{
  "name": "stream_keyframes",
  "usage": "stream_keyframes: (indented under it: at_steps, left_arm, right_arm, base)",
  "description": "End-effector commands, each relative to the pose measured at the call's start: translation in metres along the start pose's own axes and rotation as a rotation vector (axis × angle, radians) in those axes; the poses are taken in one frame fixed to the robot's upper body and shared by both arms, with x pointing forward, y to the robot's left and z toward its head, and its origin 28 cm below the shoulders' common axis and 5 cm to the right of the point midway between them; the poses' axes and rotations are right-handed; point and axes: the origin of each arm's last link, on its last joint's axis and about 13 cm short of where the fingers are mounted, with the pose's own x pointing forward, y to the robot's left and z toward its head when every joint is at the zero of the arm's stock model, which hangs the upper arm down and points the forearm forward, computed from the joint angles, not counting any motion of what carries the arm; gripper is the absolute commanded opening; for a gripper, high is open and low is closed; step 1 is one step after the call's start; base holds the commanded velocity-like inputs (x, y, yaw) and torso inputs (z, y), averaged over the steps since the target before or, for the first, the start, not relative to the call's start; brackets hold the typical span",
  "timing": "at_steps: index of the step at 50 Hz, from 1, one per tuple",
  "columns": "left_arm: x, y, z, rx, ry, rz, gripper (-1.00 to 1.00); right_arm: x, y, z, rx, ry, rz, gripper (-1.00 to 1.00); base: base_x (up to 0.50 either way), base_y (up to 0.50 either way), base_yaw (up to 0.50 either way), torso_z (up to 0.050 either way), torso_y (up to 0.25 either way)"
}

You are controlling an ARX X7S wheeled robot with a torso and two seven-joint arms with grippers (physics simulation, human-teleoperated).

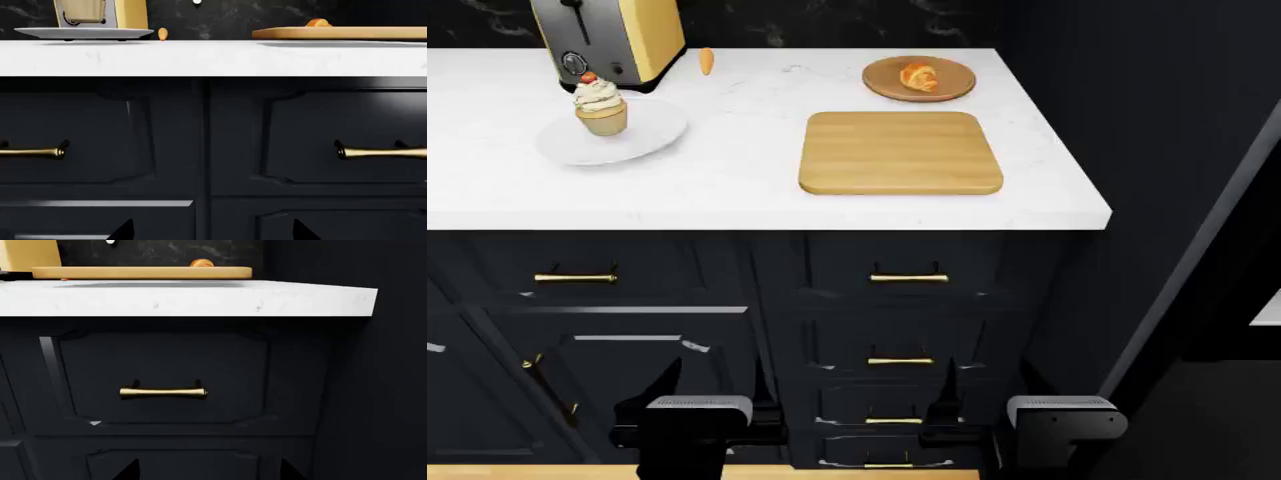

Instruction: From the different types of pastries on the counter, select a croissant and place it on the cutting board. Then retrieve a jar of jam from the cabinet and place it alongside the croissant on the cutting board.

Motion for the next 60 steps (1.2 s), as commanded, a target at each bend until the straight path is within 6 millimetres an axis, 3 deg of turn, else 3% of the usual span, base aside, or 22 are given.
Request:
stream_keyframes:
  at_steps: [1, 9, 12, 15, 20, 23, 29, 32, 41, 60]
  left_arm:
    - [0.001, 0.000, 0.000, -0.006, 0.011, 0.009, 1.00]
    - [0.009, 0.001, -0.002, -0.003, 0.102, 0.034, 1.00]
    - [0.028, 0.006, 0.015, -0.018, 0.096, -0.012, 1.00]
    - [0.058, 0.011, 0.047, -0.036, 0.060, -0.042, 1.00]
    - [0.119, 0.008, 0.121, -0.071, 0.056, -0.077, 1.00]
    - [0.150, 0.007, 0.157, -0.108, 0.059, -0.050, 1.00]
    - [0.176, 0.007, 0.196, -0.162, 0.114, -0.050, 1.00]
    - [0.180, 0.007, 0.216, -0.192, 0.116, -0.057, 1.00]
    - [0.179, 0.009, 0.237, -0.175, 0.093, -0.055, 1.00]
    - [0.189, 0.014, 0.236, -0.182, 0.096, -0.033, 1.00]
  right_arm:
    - [0.000, 0.000, -0.001, 0.001, 0.009, -0.006, 1.00]
    - [-0.009, -0.009, -0.003, -0.030, 0.093, -0.075, 1.00]
    - [0.001, -0.012, 0.008, -0.052, 0.098, -0.071, 1.00]
    - [0.022, -0.015, 0.036, -0.040, 0.116, -0.004, 1.00]
    - [0.084, -0.029, 0.116, 0.007, 0.120, 0.031, 1.00]
    - [0.115, -0.036, 0.152, -0.037, 0.111, -0.016, 1.00]
    - [0.149, -0.032, 0.215, -0.103, 0.044, -0.020, 1.00]
    - [0.153, -0.031, 0.236, -0.118, 0.002, -0.010, 1.00]
    - [0.146, -0.044, 0.254, -0.154, -0.017, -0.022, 1.00]
    - [0.147, -0.051, 0.259, -0.177, 0.006, -0.036, 1.00]
  base:
    - [0.00, 0.00, 0.00, 0.000, 0.000]
    - [0.00, 0.00, 0.00, 0.000, 0.000]
    - [0.00, 0.00, 0.00, 0.020, 0.000]
    - [0.00, 0.00, 0.00, 0.050, 0.000]
    - [0.00, 0.00, 0.00, 0.050, 0.000]
    - [0.00, 0.00, 0.00, 0.050, 0.000]
    - [0.12, 0.00, 0.00, 0.049, 0.000]
    - [0.49, 0.00, 0.00, 0.000, 0.000]
    - [0.50, 0.00, 0.00, 0.000, 0.000]
    - [0.50, -0.04, 0.00, 0.000, 0.000]
